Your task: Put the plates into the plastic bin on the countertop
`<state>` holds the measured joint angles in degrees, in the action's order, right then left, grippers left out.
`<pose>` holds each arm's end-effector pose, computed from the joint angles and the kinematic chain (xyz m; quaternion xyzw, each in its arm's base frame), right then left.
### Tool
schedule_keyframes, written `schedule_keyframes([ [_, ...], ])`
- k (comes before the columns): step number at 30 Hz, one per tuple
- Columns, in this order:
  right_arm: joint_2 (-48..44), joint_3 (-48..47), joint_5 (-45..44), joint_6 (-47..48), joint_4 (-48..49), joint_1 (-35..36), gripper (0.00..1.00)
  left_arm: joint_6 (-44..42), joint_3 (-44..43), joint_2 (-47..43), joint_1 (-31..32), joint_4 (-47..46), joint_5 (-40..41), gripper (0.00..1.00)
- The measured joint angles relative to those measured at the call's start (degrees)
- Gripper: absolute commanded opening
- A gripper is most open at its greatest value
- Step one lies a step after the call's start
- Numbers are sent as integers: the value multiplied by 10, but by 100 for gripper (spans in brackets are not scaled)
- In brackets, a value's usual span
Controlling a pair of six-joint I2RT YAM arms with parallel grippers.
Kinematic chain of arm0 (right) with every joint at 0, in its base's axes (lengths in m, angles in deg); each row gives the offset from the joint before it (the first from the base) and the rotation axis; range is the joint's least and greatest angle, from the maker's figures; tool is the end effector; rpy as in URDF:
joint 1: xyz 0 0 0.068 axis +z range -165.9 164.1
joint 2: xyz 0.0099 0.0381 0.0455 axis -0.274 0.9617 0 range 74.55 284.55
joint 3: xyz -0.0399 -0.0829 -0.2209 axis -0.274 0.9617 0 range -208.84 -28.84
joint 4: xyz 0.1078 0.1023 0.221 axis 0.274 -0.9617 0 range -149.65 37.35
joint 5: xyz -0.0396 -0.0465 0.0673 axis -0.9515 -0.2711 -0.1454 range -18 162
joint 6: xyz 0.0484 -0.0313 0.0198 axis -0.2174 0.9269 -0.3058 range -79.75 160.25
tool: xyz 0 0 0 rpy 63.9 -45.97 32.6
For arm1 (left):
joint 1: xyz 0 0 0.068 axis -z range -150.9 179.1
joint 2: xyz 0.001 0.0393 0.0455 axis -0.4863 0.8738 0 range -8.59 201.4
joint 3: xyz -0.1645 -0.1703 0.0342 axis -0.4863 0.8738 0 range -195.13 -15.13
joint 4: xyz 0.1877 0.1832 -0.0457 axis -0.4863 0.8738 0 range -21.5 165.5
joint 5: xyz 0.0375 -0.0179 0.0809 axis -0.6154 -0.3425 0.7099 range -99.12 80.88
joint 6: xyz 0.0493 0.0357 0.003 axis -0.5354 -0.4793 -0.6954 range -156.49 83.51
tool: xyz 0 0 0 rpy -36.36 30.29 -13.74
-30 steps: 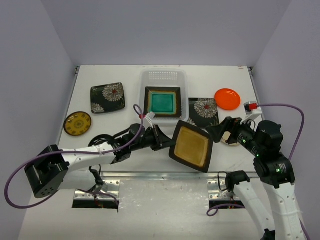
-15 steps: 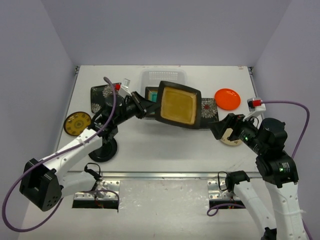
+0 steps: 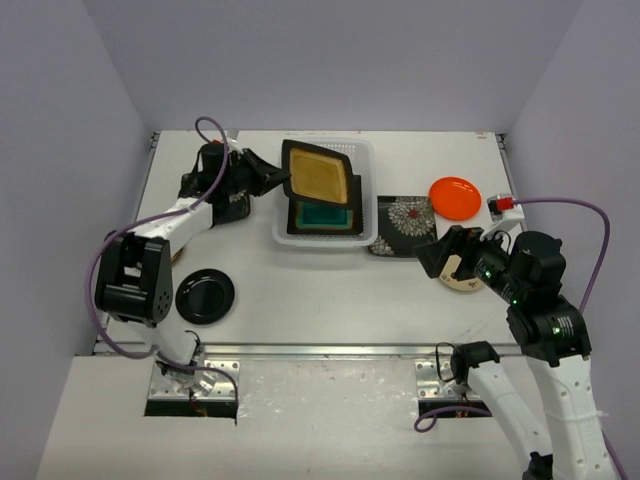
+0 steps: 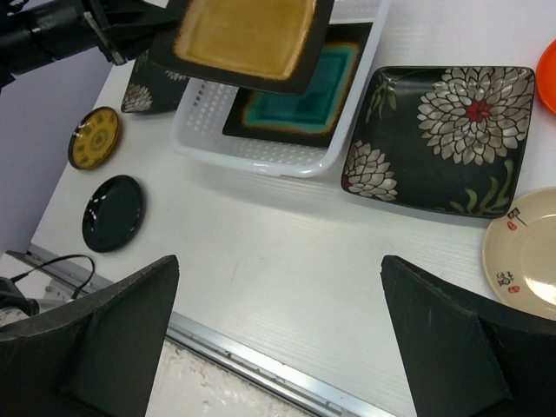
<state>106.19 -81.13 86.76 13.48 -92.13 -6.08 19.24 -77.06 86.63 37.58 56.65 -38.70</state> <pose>0.1453 0.0370 0.3401 0.0449 0.8087 0.2804 0.5151 0.3811 -0.0796 0.2130 -0.1884 0.7896 -0.4680 0.3491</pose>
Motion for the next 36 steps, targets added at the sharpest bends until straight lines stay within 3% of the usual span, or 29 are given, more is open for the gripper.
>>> schedule_keyframes([
  [14, 2, 14, 21, 9, 12, 0, 99, -84, -121, 162, 2, 35, -42, 1],
  [23, 3, 23, 28, 9, 24, 0, 99, -105, -140, 166, 11, 93, -21, 64],
  [32, 3, 32, 33, 8, 31, 0, 99, -174, -230, 161, 57, 243, 84, 85],
  [35, 3, 33, 33, 8, 31, 0, 99, -195, -237, 147, 69, 297, 132, 100],
  [36, 3, 33, 33, 8, 32, 0, 99, -200, -237, 139, 70, 312, 143, 100],
])
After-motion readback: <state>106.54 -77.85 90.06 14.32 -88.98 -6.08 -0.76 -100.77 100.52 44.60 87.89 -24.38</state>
